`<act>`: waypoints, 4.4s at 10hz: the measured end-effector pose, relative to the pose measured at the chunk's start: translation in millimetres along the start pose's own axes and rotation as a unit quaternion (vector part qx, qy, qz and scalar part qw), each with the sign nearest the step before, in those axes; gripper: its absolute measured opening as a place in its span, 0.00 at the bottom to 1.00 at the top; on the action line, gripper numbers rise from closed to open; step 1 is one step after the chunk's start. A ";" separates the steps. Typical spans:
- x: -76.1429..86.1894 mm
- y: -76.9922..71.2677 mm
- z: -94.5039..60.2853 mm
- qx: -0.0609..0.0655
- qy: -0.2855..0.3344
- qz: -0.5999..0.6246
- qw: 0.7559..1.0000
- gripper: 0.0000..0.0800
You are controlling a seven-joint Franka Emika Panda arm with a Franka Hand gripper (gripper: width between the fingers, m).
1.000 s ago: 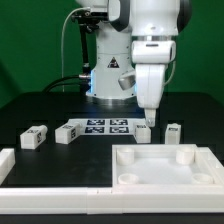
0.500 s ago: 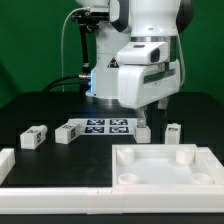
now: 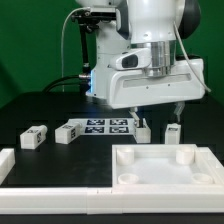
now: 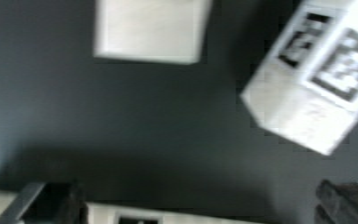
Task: Assemble one leg
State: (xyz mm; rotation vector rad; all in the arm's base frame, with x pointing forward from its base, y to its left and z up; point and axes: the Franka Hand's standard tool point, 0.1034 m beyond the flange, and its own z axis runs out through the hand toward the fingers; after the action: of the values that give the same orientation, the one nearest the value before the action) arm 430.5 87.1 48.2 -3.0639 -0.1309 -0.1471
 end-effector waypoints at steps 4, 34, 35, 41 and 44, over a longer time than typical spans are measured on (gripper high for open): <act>-5.0 -18.9 2.9 0.012 -0.006 0.234 0.972 0.81; -34.9 -34.8 31.0 0.050 -0.422 0.155 0.892 0.36; -34.9 -34.8 31.0 0.050 -0.422 0.155 0.892 0.36; -22.7 -37.1 -33.9 0.053 -0.432 0.141 0.889 0.36; -12.9 -36.5 -44.0 0.061 -0.412 0.126 0.901 0.36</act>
Offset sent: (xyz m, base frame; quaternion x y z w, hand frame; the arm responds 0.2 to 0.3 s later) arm -0.0041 0.0088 -0.0041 -0.0005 -0.0003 0.2914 0.9566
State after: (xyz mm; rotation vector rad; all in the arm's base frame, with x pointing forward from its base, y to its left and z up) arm 410.4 119.0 93.1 -2.7530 0.2072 1.1195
